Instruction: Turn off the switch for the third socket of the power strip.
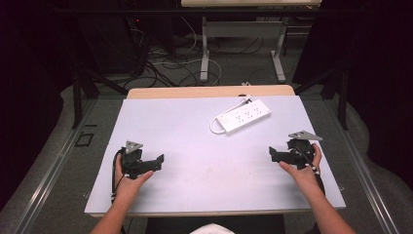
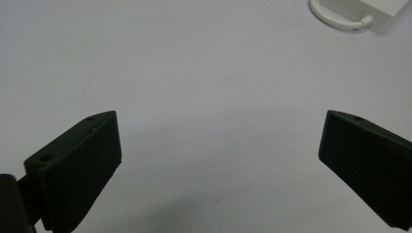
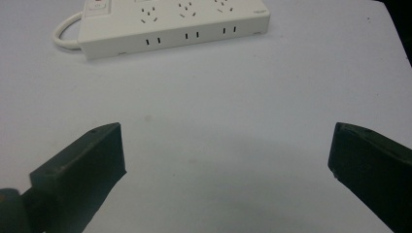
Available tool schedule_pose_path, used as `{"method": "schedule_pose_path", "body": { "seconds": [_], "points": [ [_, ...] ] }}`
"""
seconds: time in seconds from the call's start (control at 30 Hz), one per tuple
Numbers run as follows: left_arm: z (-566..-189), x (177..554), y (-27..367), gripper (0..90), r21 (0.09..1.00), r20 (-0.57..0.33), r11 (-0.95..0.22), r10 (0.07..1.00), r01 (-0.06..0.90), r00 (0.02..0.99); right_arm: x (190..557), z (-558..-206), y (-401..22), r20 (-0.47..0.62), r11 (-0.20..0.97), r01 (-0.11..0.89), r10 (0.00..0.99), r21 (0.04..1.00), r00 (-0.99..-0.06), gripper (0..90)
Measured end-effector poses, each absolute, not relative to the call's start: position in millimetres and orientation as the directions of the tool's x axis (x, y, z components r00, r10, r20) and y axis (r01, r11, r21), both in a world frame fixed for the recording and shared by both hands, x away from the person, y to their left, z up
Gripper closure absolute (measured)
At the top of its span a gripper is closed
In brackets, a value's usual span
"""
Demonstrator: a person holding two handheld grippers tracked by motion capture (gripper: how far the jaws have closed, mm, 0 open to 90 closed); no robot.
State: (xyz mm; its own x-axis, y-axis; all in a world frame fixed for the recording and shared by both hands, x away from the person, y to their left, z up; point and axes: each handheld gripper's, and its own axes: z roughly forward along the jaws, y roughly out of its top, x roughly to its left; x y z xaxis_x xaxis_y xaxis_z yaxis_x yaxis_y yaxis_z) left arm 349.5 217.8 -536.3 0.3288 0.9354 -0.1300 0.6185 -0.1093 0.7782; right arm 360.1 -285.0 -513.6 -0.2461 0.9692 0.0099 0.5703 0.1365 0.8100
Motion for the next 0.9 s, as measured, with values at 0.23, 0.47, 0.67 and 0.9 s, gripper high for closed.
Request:
{"method": "schedule_pose_path", "body": {
  "seconds": [0.23,0.47,0.67,0.9],
  "points": [
    [-537,349,218,1.5,0.776,-0.129,-0.113,0.935,0.621,0.331,372,-498,-281,0.011,0.141,0.584,0.968,0.799,-0.250,0.0],
    [-537,349,217,1.5,0.773,-0.129,-0.116,0.934,0.624,0.333,382,-488,-279,0.022,0.137,0.602,0.968,0.787,-0.250,0.0],
    [-537,350,217,1.5,0.773,-0.131,-0.113,0.934,0.624,0.332,388,-479,-277,0.026,0.142,0.610,0.966,0.779,-0.258,0.1],
    [-537,350,217,1.5,0.773,-0.131,-0.114,0.934,0.624,0.333,395,-469,-275,0.041,0.134,0.629,0.966,0.766,-0.256,1.2]
  ]
}}
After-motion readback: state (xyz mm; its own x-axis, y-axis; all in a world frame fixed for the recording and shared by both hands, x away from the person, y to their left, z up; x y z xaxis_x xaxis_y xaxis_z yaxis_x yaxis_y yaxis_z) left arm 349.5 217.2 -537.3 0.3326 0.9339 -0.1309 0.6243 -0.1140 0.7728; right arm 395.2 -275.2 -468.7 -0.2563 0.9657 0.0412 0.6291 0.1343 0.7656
